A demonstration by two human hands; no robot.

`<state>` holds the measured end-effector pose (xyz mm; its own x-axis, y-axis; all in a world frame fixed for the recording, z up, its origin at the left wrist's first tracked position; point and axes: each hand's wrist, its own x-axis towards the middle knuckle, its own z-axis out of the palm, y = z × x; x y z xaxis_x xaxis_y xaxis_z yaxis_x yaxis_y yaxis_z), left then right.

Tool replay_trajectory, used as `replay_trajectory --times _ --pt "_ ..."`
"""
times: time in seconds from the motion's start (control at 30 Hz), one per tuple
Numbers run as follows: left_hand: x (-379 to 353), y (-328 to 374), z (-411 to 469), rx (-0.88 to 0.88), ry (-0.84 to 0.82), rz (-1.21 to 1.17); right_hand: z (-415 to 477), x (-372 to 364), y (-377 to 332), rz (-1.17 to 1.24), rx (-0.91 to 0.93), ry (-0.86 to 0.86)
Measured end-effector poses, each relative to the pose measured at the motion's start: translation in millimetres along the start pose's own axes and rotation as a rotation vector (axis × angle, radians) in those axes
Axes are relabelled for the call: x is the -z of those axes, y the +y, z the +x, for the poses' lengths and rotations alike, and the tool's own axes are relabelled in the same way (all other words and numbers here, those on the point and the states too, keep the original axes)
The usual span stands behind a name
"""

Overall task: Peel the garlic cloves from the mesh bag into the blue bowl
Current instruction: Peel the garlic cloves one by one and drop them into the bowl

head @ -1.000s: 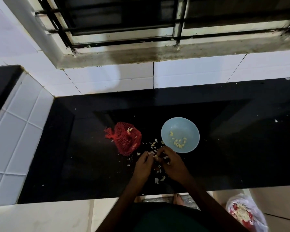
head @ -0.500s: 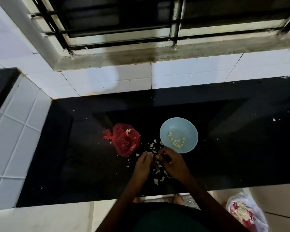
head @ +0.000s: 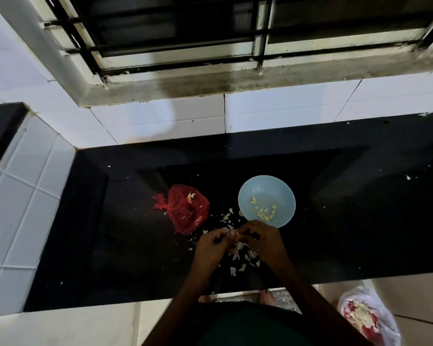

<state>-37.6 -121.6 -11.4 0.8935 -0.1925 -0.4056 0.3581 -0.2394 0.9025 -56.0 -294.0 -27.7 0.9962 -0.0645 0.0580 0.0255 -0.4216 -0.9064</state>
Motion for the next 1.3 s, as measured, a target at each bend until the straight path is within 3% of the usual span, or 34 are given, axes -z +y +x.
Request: replay_trajectory --times 0.13,0.33,0.53,0.83,1.07,1.3 --pt "0.4 8.4 -7.0 0.163 -0.041 -0.194 2.1 2.7 -2.0 -0.056 0.126 -0.015" --pt "3.0 9.5 -11.4 0.247 -0.092 -0.243 0.7 5.9 -10.5 0.087 0.104 0.067" --pt "-0.1 8.3 -15.0 0.175 -0.054 -0.272 1.2 1.9 -4.0 0.006 0.083 0.065" --pt "-15.4 18.9 -14.3 0.084 0.038 -0.224 -1.2 -11.8 -14.4 -0.143 0.232 -0.065" --pt "-13.2 19.2 -15.9 0.053 0.037 -0.221 -0.1 -11.4 -11.0 0.026 0.122 -0.015" --pt "-11.1 26.0 -19.7 0.039 -0.002 -0.303 -1.5 -6.0 -7.1 0.017 0.12 0.038"
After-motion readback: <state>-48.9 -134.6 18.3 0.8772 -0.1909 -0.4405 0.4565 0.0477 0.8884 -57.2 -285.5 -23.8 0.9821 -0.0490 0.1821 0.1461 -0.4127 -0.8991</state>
